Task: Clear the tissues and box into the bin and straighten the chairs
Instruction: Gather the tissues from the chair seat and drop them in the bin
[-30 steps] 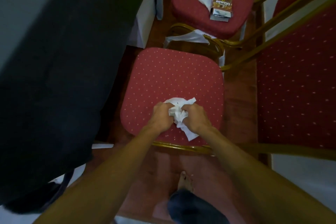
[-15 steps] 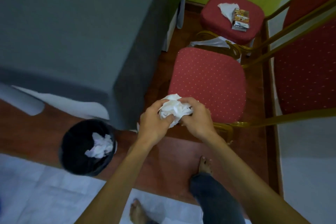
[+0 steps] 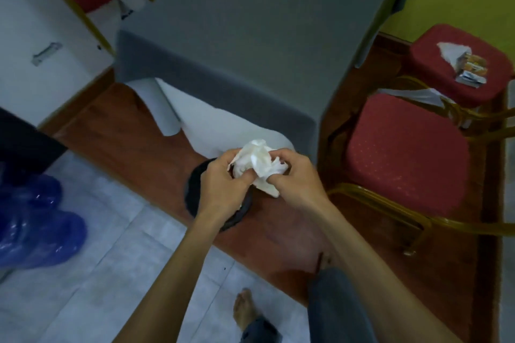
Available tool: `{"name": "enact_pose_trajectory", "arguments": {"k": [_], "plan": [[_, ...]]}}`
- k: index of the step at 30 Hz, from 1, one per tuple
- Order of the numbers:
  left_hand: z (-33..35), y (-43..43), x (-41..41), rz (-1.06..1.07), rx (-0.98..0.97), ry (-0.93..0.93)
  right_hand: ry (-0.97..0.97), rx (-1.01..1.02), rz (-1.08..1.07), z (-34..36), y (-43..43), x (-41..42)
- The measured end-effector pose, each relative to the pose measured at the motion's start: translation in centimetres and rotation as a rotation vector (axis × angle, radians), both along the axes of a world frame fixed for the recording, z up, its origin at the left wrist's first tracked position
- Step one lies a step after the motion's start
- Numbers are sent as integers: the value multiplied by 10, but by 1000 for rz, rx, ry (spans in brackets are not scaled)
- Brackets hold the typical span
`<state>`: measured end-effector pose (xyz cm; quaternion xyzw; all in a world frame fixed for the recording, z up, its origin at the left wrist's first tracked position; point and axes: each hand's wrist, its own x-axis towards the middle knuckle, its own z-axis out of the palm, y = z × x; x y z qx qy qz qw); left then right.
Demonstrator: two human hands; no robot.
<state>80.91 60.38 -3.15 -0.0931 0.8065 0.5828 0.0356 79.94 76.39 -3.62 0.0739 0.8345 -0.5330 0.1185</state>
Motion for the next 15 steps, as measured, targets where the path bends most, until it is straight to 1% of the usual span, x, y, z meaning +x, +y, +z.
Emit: {"name": "enact_pose_trajectory", "arguments": {"k": [3, 8, 12, 15], "plan": [[-41, -30, 7, 115, -5, -104, -127, 8, 141, -40, -27, -11], [-141, -57, 17, 253, -25, -235, -266, -16, 241, -143, -65, -30], [-231, -67, -2, 328, -61, -325, -327, 64, 298, -237, -98, -59], [-295, -71, -23, 353, -142, -383, -330, 133, 340, -304, -114, -76]]}}
